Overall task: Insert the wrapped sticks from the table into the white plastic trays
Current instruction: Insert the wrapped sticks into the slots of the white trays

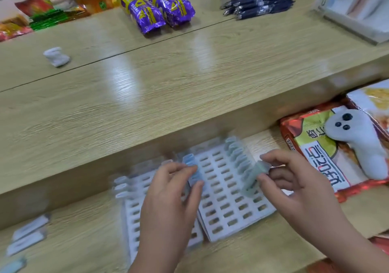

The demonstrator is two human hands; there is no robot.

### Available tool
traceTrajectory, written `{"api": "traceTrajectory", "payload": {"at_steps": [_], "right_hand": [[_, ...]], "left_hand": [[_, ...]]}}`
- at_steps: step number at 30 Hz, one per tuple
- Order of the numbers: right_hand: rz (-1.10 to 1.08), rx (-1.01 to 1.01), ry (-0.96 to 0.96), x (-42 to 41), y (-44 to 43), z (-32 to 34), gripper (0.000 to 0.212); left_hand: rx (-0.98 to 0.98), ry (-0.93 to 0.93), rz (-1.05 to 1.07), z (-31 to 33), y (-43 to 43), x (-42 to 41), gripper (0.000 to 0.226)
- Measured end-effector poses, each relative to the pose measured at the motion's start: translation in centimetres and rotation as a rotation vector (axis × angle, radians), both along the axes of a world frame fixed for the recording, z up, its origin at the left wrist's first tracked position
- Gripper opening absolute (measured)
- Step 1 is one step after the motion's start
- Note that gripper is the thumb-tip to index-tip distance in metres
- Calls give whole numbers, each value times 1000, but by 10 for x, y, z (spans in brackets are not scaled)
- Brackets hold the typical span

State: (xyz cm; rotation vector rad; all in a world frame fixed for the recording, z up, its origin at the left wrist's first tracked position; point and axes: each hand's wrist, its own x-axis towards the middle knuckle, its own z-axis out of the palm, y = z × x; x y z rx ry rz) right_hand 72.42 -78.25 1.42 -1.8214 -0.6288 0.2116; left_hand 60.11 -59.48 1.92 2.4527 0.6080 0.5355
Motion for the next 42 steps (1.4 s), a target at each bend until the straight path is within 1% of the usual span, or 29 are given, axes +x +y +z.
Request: {"api": "traceTrajectory", "payload": {"at_steps": [2, 4, 7, 10, 12, 14, 15, 17, 19, 20, 21, 23, 24, 26, 27, 29, 31, 33, 35, 37, 39, 41, 42], "right_hand": [[8, -53, -129, 3, -1, 2, 38], [33, -96, -222, 4, -4, 4, 34], [71, -150, -259, 9, -13, -1, 28], [80, -198, -239, 12, -19, -8, 33], [92, -203, -225, 13, -18, -6, 31], [148, -218, -241, 13, -18, -2, 19], [176, -244, -254, 12, -18, -1, 14], [200, -308, -294, 11, -20, 2, 13], [205, -357, -351, 12, -23, 4, 10], [213, -364, -363, 13, -24, 5, 9], [223, -368, -359, 13, -25, 5, 9], [244, -406, -373, 13, -26, 2, 12], [248, -434, -400, 11, -26, -2, 13], [228, -471, -485, 8, -27, -7, 8], [201, -493, -529, 8, -28, -7, 11], [153, -520, -582, 8, -31, -4, 26], [134, -524, -595, 6, -30, -4, 36], [157, -540, -558, -2, -17, -4, 45], [173, -506, -542, -19, 12, 2, 48], [186, -404, -578, -45, 52, 11, 43], [217, -309, -634, -79, 95, 19, 33], [264, -252, -684, -111, 135, 18, 23], [302, -242, -694, -125, 154, 15, 22]], "left_hand": [[137, 76, -64, -4, -2, 1, 29], [194, 138, -90, -9, -3, 2, 31], [241, 137, -68, -16, -3, 1, 33], [273, 112, -60, -19, -4, 0, 34], [261, 110, -53, -20, -5, 1, 33], [229, 100, -51, -22, -7, 1, 33], [222, 100, -56, -22, -7, 0, 33], [203, 112, -73, -21, -8, 0, 33], [54, 117, -13, -16, -7, 2, 31], [24, 123, 8, -15, -7, 3, 31], [45, 126, -8, -15, -8, 3, 32], [181, 133, -75, -18, -10, 1, 35], [210, 139, -79, -19, -10, 1, 36], [217, 156, -67, -19, -10, 1, 39], [228, 159, -66, -19, -10, 0, 40], [234, 131, -84, -19, -12, -3, 46], [189, 61, -86, -15, -10, -10, 48], [137, 2, -49, -9, -1, -22, 43], [104, -40, 19, -4, 17, -42, 38], [87, -74, 108, -2, 40, -69, 35], [59, -99, 198, -5, 68, -102, 33], [38, -93, 294, -9, 96, -137, 31], [30, -79, 343, -11, 110, -155, 30]]}}
